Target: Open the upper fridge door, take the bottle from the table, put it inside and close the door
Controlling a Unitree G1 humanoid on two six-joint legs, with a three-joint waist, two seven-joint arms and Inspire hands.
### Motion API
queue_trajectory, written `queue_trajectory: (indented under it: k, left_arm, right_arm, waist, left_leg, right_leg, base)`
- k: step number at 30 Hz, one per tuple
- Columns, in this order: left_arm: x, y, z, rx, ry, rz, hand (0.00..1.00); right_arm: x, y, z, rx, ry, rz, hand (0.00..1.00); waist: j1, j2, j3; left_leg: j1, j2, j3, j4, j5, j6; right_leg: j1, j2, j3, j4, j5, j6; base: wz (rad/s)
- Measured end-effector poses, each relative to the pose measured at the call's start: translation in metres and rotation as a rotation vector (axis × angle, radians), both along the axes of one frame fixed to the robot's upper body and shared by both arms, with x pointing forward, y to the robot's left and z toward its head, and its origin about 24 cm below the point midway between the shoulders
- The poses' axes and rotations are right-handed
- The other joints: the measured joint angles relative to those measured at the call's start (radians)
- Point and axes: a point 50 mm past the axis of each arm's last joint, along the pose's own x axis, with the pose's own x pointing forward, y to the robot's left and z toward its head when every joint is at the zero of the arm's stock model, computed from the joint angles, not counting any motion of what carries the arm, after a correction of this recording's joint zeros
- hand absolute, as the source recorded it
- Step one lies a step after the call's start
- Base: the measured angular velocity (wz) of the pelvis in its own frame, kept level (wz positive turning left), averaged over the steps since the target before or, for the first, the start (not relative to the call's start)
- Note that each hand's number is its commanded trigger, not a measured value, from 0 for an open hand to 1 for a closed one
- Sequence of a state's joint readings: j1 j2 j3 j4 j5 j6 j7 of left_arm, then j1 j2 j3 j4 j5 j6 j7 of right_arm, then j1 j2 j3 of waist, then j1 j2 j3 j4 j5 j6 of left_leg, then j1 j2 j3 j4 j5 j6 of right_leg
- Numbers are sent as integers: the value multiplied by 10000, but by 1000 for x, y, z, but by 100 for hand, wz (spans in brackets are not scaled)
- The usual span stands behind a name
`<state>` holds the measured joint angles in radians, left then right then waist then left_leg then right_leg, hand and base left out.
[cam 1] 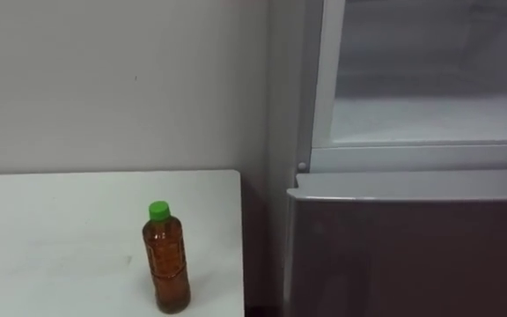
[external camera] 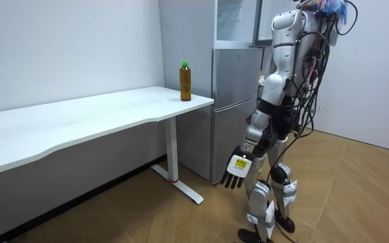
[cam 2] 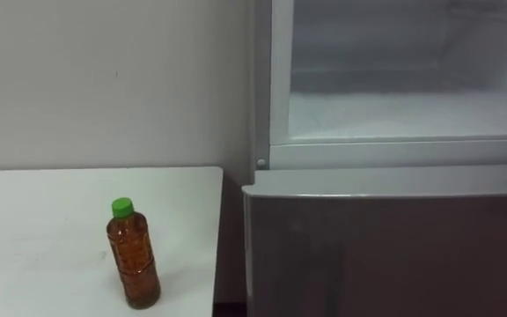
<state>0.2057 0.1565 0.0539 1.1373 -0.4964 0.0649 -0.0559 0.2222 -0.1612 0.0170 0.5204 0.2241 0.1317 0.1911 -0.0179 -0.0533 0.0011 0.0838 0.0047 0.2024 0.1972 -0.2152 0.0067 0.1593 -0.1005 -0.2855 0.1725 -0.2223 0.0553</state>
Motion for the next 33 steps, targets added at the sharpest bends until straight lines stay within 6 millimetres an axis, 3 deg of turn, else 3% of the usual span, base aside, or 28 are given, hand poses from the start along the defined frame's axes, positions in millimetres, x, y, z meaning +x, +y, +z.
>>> queue_trajectory:
  k: [3, 10, 12, 18, 26, 33]
  left_arm:
    - [1, 0, 0, -54, -38, -20, 0]
    - [1, -1, 0, -252, -145, -57, 0]
    - [1, -1, 0, -324, -158, -96, 0]
    - [-2, -2, -1, -423, -116, -129, 0]
    - [-2, -4, -1, -781, -270, -234, 0]
    - [2, 1, 1, -746, -439, -337, 0]
  right_arm:
    - [24, 7, 26, 29, -1479, 674, 0]
    - [43, 14, 53, 333, -2665, 1423, 0]
    - [53, 18, 72, 329, -3551, 1817, 0]
    - [62, 18, 96, 281, -4392, 2470, 0]
    - [73, 19, 126, 375, -5435, 3434, 0]
    - [89, 44, 171, 2064, -7511, 4921, 0]
  waist:
    - [-24, -48, 22]
    - [-48, 5, 6]
    - [-72, 65, 9]
    - [-22, 90, -48]
    - [129, 114, -62]
    - [534, -40, -13]
  left_leg:
    - [-35, 2, 26, -5, -3, 0]
    - [-51, 0, 123, -3, -38, 47]
    - [-42, 7, 146, -4, -35, 52]
    - [-15, 21, 178, -14, -29, 60]
    - [-20, 65, 277, -2, 7, 69]
    - [-40, 157, 314, 12, 10, 57]
  right_leg:
    - [-19, 4, 76, -3, 3, 3]
    - [-27, -14, 111, 22, 71, 38]
    - [-61, -18, 130, 108, 71, 39]
    - [-53, -23, 125, 164, 73, 36]
    - [-190, -1, 251, 220, 106, -14]
    - [-201, 63, 242, 297, 178, -35]
  base:
    - [-1]
    - [-2]
    - [-5]
    - [0]
    - [-5]
    - [-1]
